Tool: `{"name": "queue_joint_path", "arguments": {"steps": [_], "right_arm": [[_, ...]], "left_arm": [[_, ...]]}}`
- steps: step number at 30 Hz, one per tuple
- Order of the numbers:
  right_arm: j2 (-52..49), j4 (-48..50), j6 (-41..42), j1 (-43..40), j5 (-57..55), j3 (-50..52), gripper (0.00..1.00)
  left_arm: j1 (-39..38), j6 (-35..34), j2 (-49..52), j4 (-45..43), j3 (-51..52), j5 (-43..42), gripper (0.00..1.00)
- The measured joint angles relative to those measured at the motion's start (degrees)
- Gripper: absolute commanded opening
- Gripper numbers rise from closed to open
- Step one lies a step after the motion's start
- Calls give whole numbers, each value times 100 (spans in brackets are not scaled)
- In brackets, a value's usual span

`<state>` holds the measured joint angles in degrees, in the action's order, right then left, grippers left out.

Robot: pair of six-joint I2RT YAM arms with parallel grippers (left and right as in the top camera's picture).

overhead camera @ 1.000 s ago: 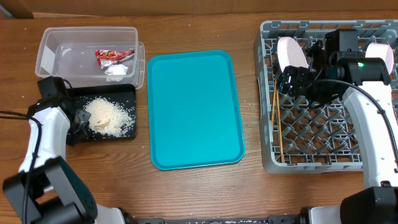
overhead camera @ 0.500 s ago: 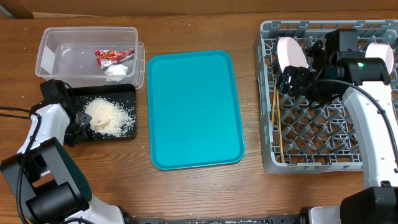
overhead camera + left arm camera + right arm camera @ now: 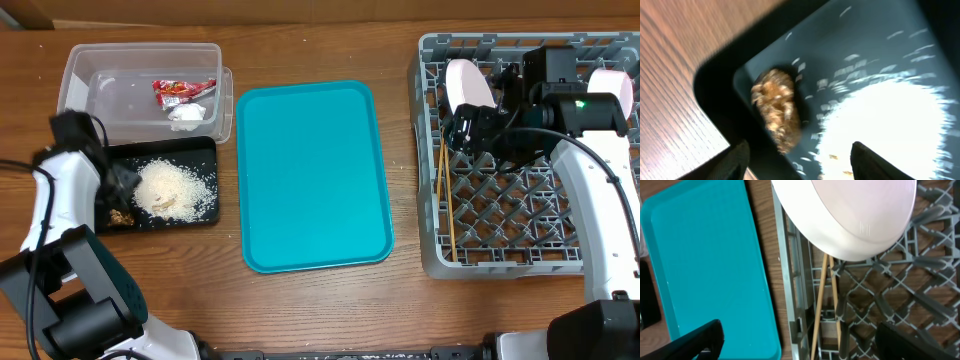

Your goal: Sort waste into correct bins and load items into the dishwasher

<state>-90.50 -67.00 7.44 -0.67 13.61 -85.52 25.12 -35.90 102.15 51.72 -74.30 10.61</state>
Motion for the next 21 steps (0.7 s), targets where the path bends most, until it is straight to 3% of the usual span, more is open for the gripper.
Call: {"name": "queue_joint_path", "arguments": {"steps": [6,13,17,21], "right_arm": [[0,566,-55,37,345,0,100],[-4,1141,-404,522,691,2,100],[-94,955,-546,774,697,2,100],[-361,400,-476,726,643,4,100]], "left_arm": [[-409,328,-15,448,-1327,-518,76],[-2050,1486,-61,706,-1764,-828,90],[-3058,1952,-61,1346,-1766,-898,92],[-3453,2085,-61,2400,-1768,-960,89]]}}
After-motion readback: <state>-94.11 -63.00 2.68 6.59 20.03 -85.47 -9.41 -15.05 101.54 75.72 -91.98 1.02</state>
